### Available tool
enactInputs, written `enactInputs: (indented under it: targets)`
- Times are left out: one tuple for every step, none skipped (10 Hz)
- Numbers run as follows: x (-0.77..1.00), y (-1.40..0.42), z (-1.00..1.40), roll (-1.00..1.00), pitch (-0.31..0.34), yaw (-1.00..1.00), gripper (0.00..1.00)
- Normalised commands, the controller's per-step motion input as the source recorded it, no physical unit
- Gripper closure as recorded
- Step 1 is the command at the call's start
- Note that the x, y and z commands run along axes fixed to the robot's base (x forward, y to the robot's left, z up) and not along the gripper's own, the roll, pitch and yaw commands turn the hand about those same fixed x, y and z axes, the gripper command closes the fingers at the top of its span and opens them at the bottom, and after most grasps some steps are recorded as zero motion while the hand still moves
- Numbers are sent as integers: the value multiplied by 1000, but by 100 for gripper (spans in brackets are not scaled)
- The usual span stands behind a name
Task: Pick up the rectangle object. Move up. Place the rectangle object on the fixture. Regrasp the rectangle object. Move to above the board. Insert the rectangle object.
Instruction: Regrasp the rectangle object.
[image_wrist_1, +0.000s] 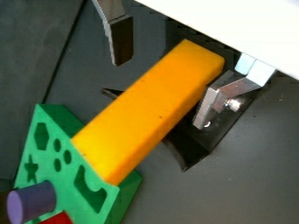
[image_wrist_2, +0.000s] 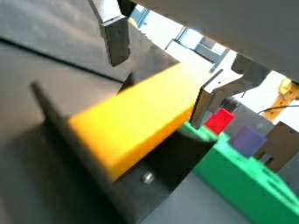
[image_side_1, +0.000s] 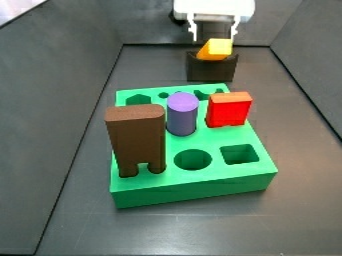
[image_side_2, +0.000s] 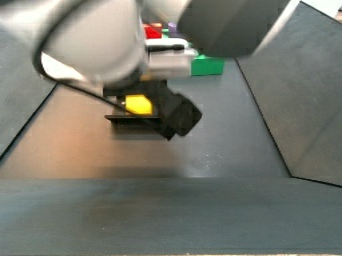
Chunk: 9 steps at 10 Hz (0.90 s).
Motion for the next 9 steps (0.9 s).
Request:
enactInputs:
  targets:
    - [-33,-2,706,58,71,-15,0]
    - [-29,-1,527,55,76,-24,0]
    - [-26,2,348,54,71,-27,0]
    - [4,-1000,992,1000,53,7,0]
    - [5,-1000,915,1000,50,7,0]
    - [-18,-1000,895,1000,41,6,0]
    - [-51,-1000,852,1000,30,5,0]
    - [-59,-1000,818,1000,27,5,0]
    - [-66,-1000,701,1000,22,5,0]
